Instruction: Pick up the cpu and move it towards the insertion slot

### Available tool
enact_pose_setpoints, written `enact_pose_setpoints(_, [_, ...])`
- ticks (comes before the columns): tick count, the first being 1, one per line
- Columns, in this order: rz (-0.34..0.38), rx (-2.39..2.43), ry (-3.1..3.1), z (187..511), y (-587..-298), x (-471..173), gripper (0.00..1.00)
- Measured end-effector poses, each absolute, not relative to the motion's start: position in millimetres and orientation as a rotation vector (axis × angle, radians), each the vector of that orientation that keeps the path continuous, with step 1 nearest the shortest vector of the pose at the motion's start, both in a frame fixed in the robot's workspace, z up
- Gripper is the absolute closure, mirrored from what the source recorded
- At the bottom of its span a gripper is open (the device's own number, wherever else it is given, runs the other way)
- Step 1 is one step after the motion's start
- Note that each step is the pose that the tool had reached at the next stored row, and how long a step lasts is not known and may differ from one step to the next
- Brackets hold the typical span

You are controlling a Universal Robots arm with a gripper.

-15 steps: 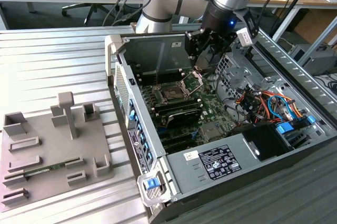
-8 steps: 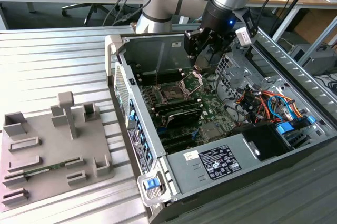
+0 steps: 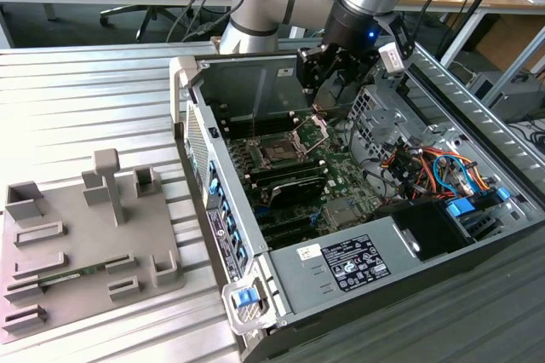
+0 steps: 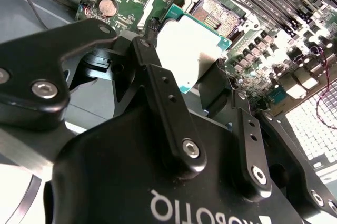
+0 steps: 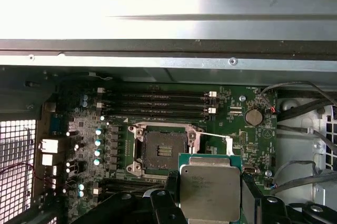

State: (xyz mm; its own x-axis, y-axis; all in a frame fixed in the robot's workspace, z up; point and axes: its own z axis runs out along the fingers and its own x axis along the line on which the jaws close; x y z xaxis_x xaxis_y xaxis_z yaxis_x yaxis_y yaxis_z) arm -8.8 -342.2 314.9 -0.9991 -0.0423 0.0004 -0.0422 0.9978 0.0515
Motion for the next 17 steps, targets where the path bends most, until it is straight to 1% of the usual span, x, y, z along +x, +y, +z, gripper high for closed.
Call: enact_pose_setpoints(17, [-0.081, 0.066, -3.138, 311.1, -334.0, -9.0, 0.45])
